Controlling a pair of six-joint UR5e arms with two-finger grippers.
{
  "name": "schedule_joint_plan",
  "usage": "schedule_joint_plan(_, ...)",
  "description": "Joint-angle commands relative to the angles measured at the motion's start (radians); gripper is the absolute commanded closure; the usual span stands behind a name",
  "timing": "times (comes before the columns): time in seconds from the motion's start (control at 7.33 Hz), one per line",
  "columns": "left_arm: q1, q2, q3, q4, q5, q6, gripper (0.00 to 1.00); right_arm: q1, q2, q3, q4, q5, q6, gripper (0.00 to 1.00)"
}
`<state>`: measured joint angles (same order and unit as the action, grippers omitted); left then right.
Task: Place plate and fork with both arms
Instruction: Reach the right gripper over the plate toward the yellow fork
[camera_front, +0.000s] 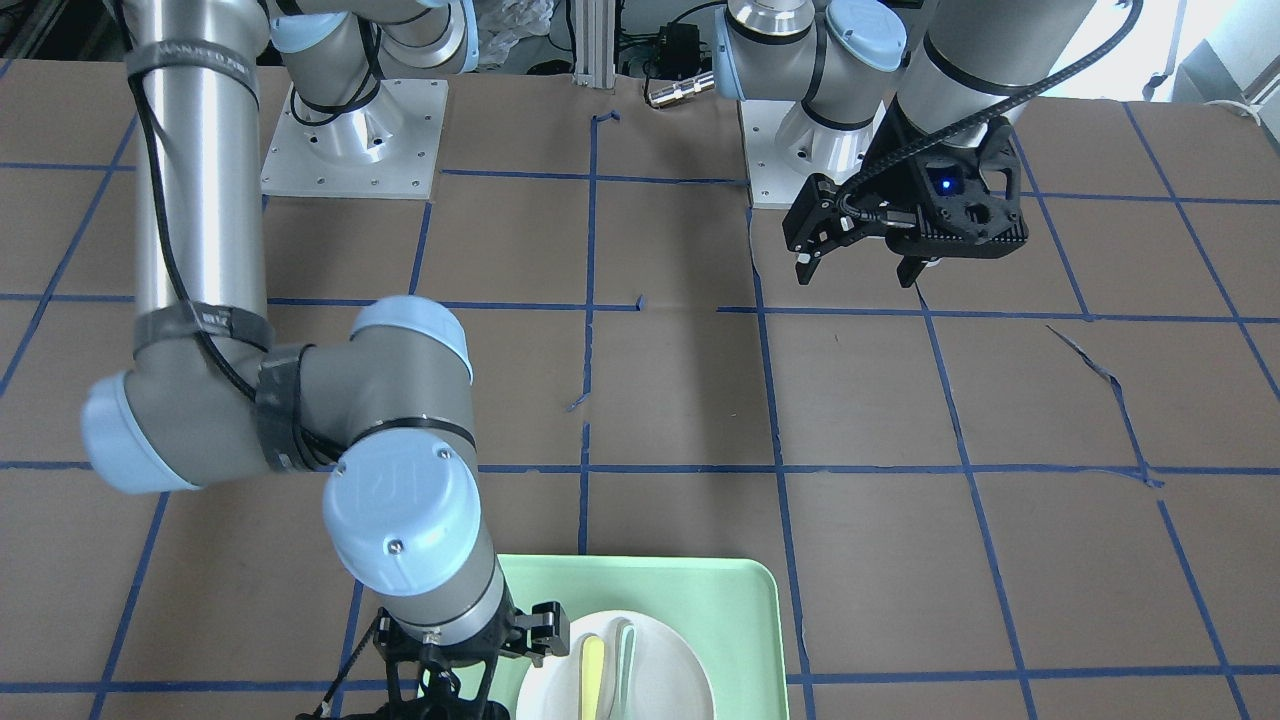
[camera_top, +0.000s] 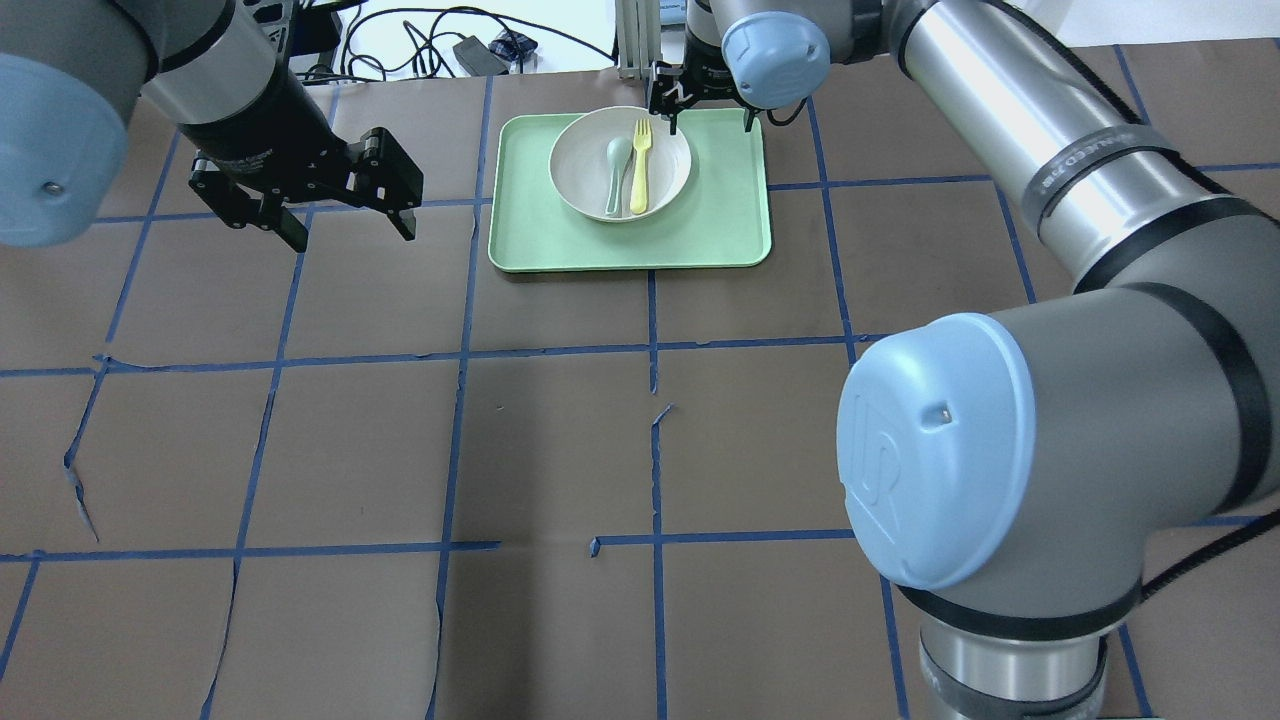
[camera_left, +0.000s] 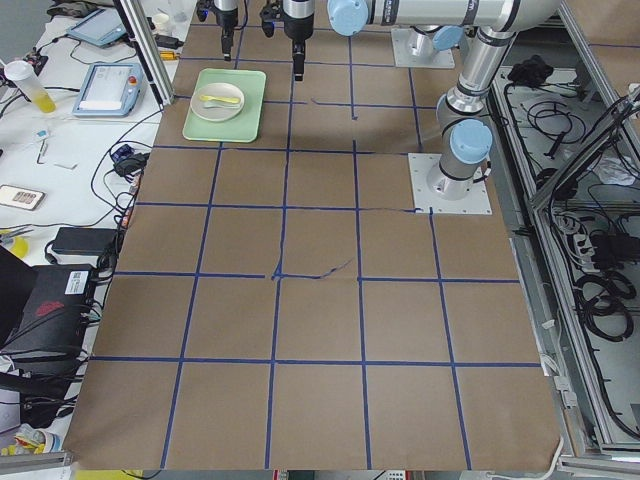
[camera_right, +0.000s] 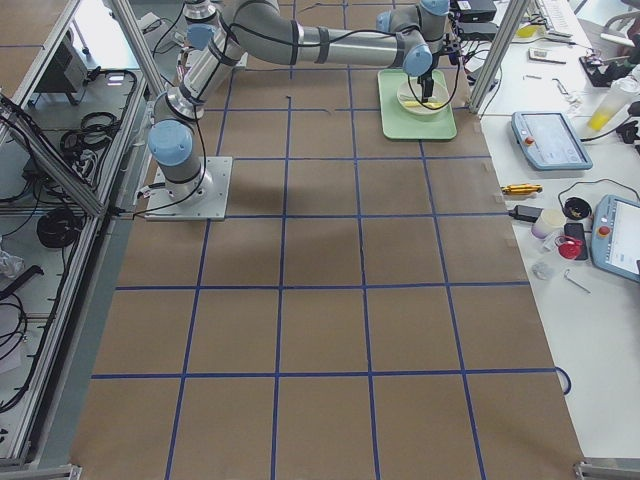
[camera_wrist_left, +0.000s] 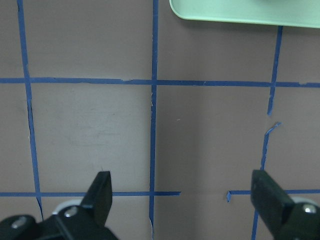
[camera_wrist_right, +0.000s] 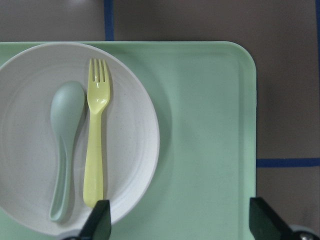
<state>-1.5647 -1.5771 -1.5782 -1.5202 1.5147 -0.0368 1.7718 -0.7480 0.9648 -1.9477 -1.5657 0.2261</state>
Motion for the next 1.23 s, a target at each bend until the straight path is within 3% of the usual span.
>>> schedule_joint_plan(0.0,0.0,0.002,0.0,-0.001,-0.001,0.0,0.0,0.035,0.068,-0.02,-0.057,0.003,0.155,0.1)
schedule_joint_plan(0.27,0.0,0.003,0.0,0.0,0.004,0.0,0.0,0.064,0.102,-0.021,-0.097,0.006,0.206,0.18)
schedule_joint_plan(0.68,0.0,0.003,0.0,0.0,0.004,0.002,0.0,0.074,0.108,-0.021,-0.102,0.01,0.24,0.42)
schedule_joint_plan(1.09,0.0,0.003,0.0,0.0,0.004,0.002,0.0,0.075,0.12,-0.02,-0.103,0.032,0.171,0.43)
